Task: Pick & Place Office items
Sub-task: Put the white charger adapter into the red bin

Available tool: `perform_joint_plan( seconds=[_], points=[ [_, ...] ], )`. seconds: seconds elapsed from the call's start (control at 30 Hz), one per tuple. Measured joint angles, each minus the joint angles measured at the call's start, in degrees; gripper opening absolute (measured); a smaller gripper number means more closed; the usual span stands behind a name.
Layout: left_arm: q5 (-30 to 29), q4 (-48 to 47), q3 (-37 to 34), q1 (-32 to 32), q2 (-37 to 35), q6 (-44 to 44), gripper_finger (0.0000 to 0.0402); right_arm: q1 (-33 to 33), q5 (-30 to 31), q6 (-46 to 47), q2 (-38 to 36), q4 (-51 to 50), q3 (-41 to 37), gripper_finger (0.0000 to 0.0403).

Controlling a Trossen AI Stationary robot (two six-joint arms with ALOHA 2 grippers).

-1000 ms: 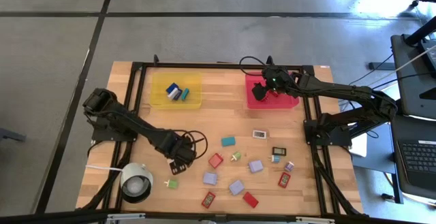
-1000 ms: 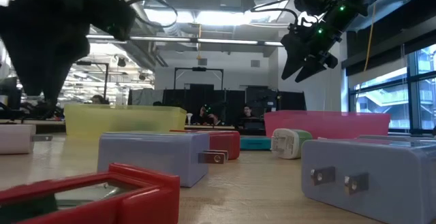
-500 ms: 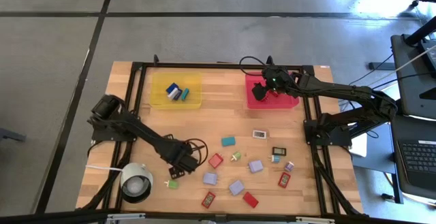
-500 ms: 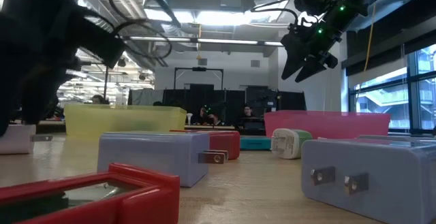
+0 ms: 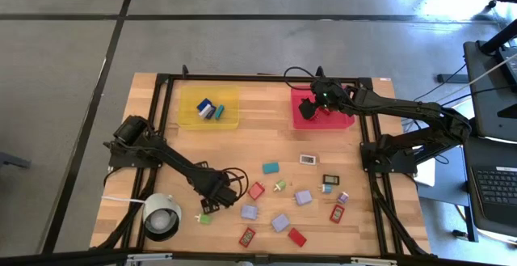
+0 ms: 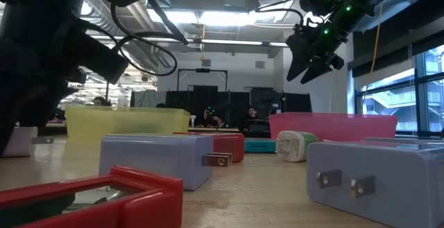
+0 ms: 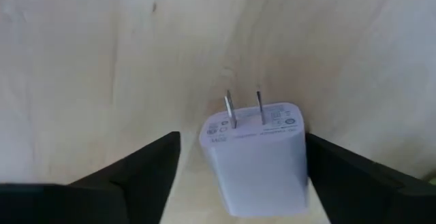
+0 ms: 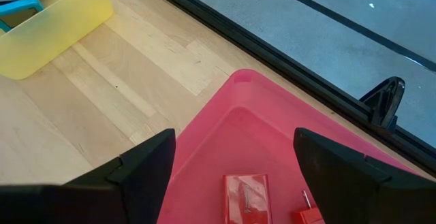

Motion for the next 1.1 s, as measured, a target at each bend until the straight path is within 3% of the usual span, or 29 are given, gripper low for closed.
perform_joint_plan(
  seconds=[0.23,0.57,0.7,0.87,1.1],
  points=[
    [-1.3,-1.1,0.0,0.6,-0.3,-0.4,0.0192,0.0,0.0,0.0,0.0,0.0,0.0,0.0301],
    [-9.5,-5.9,2.3,6.7,-6.3,1.8,0.0189,0.0,0.0,0.0,0.0,0.0,0.0,0.0301],
    [-16.0,-5.9,5.7,10.9,-10.0,5.0,0.0189,0.0,0.0,0.0,0.0,0.0,0.0,0.0301],
    [-28.9,-4.9,10.0,16.2,-14.5,9.6,0.0189,0.0,0.0,0.0,0.0,0.0,0.0,0.0301],
    [-43.1,8.2,10.6,22.7,-19.4,18.9,0.0189,0.0,0.0,0.0,0.0,0.0,0.0,0.0301]
  ],
)
